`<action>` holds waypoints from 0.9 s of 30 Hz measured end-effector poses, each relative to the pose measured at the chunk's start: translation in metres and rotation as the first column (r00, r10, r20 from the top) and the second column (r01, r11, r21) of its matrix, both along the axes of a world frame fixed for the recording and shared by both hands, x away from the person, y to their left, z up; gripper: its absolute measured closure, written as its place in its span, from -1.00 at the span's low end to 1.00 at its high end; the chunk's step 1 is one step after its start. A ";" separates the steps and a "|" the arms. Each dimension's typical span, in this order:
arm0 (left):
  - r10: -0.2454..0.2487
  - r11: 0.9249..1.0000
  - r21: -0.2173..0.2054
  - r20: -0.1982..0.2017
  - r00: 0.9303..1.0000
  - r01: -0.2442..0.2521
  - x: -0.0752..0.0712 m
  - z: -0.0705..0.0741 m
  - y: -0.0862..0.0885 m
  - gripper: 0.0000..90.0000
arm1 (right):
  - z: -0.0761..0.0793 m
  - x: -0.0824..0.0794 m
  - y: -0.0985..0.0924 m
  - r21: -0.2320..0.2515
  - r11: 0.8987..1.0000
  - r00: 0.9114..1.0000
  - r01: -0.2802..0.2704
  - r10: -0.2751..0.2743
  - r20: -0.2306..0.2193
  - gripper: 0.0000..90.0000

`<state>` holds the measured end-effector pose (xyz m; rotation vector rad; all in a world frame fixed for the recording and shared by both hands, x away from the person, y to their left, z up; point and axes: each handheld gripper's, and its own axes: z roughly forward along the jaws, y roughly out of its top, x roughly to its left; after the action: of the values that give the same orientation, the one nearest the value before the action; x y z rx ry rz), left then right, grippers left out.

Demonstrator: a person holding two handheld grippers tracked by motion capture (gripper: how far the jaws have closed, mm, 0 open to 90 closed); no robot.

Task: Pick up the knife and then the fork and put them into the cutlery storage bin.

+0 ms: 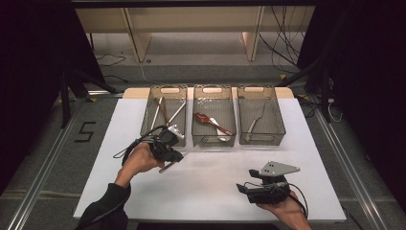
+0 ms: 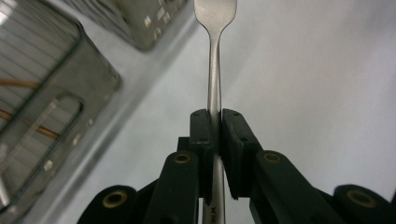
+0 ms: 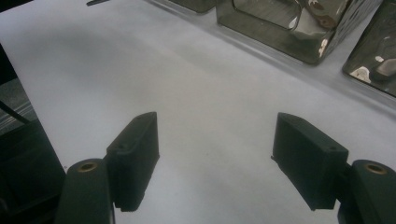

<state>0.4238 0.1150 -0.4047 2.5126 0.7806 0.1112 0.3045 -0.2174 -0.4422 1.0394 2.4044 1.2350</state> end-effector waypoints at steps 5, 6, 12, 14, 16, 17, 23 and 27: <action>0.029 0.998 -0.056 0.037 0.999 -0.027 0.009 0.007 -0.012 0.84 | 0.000 0.000 0.000 -0.001 1.000 1.000 -0.001 0.001 -0.002 -0.29; 0.040 0.996 -0.079 0.036 0.999 -0.037 0.012 0.007 -0.015 0.84 | 0.000 0.000 0.000 -0.001 1.000 1.000 -0.001 0.001 -0.001 -0.29; 0.050 0.993 -0.107 0.035 0.998 -0.046 0.029 0.010 -0.040 0.84 | 0.000 0.000 0.000 0.001 1.000 1.000 -0.003 0.003 -0.001 -0.29; 0.044 0.992 -0.116 0.037 0.998 -0.039 0.035 0.012 -0.049 0.84 | 0.000 0.000 0.000 0.002 1.000 1.000 -0.002 0.002 -0.001 -0.29; 0.047 0.989 -0.141 0.031 0.998 -0.043 0.040 0.015 -0.058 0.84 | 0.000 0.000 -0.001 0.004 1.000 1.000 0.000 0.000 0.000 -0.29; 0.052 0.987 -0.152 0.033 0.998 -0.046 0.043 0.017 -0.063 0.84 | 0.000 0.000 -0.001 0.004 1.000 1.000 -0.001 0.001 0.000 -0.29; 0.049 0.983 -0.178 0.061 0.997 -0.037 0.056 0.031 -0.094 0.84 | 0.000 0.000 -0.002 0.006 1.000 1.000 -0.002 0.002 0.000 -0.29; 0.040 0.979 -0.204 0.070 0.997 -0.025 0.065 0.037 -0.111 0.83 | 0.000 0.000 -0.002 0.007 1.000 1.000 -0.004 0.004 0.000 -0.29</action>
<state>0.4885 0.0035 -0.3675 2.2908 0.7630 0.1282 0.3042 -0.2189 -0.4424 1.0379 2.4051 1.2451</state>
